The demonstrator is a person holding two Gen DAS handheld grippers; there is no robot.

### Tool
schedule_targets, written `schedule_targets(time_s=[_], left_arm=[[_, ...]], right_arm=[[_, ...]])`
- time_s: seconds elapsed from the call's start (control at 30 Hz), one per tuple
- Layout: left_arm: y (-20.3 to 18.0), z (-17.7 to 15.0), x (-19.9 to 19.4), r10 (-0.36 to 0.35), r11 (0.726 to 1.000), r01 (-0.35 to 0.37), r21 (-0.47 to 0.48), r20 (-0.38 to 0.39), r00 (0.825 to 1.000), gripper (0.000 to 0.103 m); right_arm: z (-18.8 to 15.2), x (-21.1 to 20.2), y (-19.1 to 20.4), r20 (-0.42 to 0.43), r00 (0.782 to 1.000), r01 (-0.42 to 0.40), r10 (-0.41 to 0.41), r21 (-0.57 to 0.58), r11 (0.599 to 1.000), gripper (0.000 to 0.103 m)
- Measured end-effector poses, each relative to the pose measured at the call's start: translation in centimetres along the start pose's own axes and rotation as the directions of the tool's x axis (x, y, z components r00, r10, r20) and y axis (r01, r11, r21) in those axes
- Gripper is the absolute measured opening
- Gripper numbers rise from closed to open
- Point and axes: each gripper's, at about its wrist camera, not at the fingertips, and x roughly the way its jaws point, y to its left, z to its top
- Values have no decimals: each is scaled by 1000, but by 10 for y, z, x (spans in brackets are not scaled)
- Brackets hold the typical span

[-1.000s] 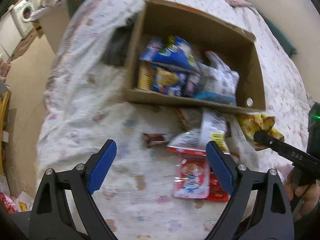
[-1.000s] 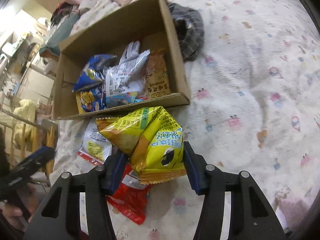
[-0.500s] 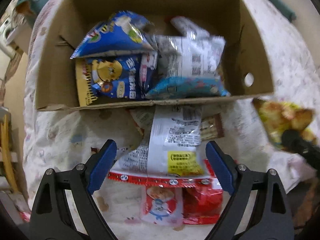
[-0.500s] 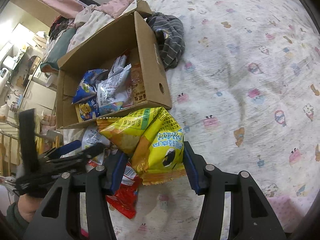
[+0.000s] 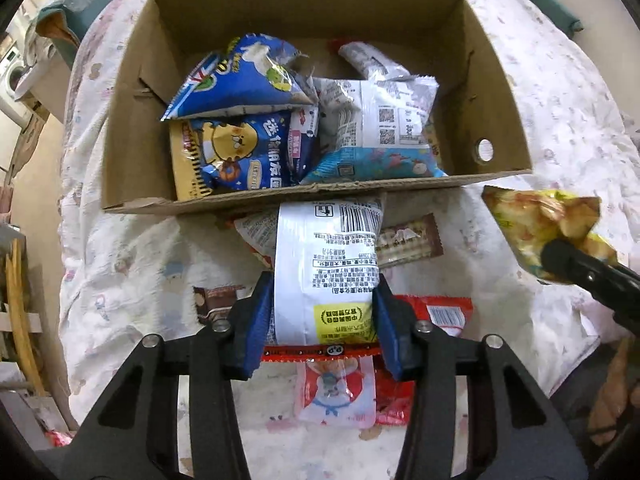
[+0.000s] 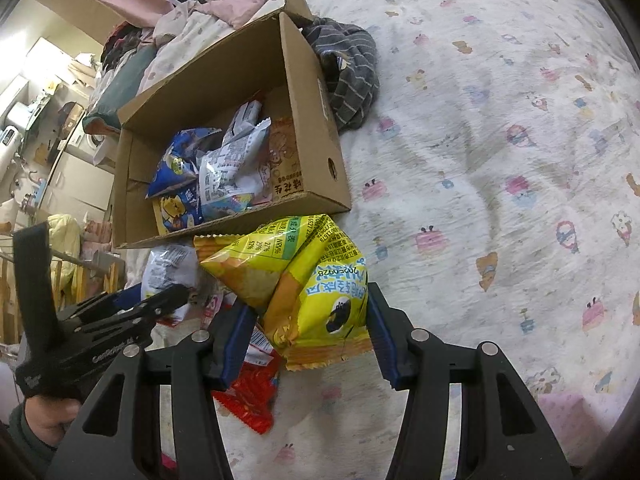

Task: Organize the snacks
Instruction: 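Grasp the yellow chip bag with the right gripper while the left grasps the white yellow-labelled bag, then carry both held bags over the box and lower them inside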

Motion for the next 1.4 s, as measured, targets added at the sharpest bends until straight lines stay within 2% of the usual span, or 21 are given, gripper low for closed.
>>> schedule_targets(time_s=[0.13, 0.43, 0.63, 0.77, 0.87, 1.13, 1.27, 1.4], left_arm=[[6, -11, -13, -6, 1000, 6, -4, 4, 1000, 43], [14, -33, -49, 29, 999, -31, 13, 101, 994, 43], [30, -48, -67, 54, 998, -49, -40, 165, 985, 43], [37, -48, -92, 74, 996, -60, -63, 239, 968, 43], [39, -42, -111, 90, 995, -71, -71, 303, 949, 43], [45, -5, -140, 91, 995, -72, -63, 387, 918, 43], [53, 24, -138, 50, 997, -24, -76, 367, 929, 43], [54, 44, -131, 66, 996, -41, -75, 375, 924, 43]], right_arm=[[-3, -9, 16, 28, 1000, -12, 13, -48, 999, 55], [-14, -17, 28, 4, 1000, -25, 25, -62, 998, 55], [-20, -45, 57, 61, 995, -75, 84, -136, 988, 55], [-17, -72, 75, 145, 980, -107, 136, -190, 976, 55], [-9, -88, 81, 191, 967, -133, 169, -192, 972, 55], [25, -113, 87, 305, 927, -165, 221, -199, 966, 55], [49, -107, 84, 325, 922, -161, 210, -172, 972, 55], [75, -91, 79, 333, 924, -142, 186, -151, 978, 55]])
